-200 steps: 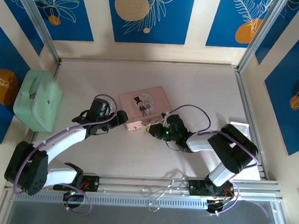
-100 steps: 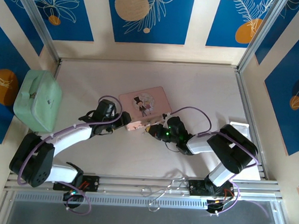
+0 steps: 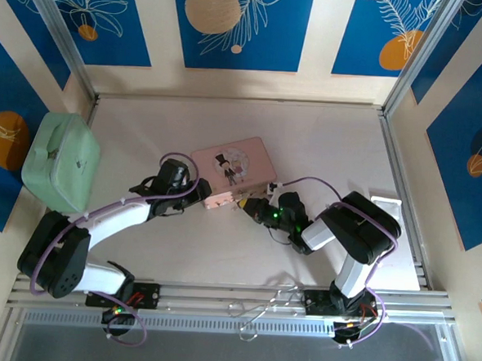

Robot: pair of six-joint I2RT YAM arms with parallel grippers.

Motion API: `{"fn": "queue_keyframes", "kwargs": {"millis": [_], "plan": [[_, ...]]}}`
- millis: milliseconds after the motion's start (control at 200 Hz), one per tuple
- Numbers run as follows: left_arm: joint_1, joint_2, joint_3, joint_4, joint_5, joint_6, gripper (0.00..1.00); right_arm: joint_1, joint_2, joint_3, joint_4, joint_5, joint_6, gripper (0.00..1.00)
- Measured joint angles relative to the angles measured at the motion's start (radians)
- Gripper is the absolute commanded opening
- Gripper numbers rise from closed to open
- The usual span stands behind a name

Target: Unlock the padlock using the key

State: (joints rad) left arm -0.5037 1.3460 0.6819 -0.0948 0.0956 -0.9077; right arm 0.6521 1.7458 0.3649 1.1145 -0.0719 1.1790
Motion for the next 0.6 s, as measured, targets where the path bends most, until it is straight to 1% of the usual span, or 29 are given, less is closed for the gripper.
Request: {"fn": "queue_keyframes", "kwargs": {"millis": [295, 390, 495, 600], "plan": [[0.0, 0.0, 0.002, -0.001, -0.004, 0.02, 0.64, -0.055, 0.053, 0.021, 0.074, -0.015, 0.05, 0.0], [0.0, 0.0, 0.005, -0.004, -0.006, 0.027, 0.63, -0.061, 0.048, 0.02, 0.058, -0.016, 0.049, 0.0], [0.0, 0.0, 0.018, -0.027, -0.011, 0.036, 0.64, -0.053, -0.028, 0.02, -0.058, -0.023, 0.026, 0.0], [0.0, 0.0, 0.04, -0.071, -0.024, 0.061, 0.65, -0.028, -0.224, 0.022, -0.308, -0.017, -0.024, 0.0]]}}
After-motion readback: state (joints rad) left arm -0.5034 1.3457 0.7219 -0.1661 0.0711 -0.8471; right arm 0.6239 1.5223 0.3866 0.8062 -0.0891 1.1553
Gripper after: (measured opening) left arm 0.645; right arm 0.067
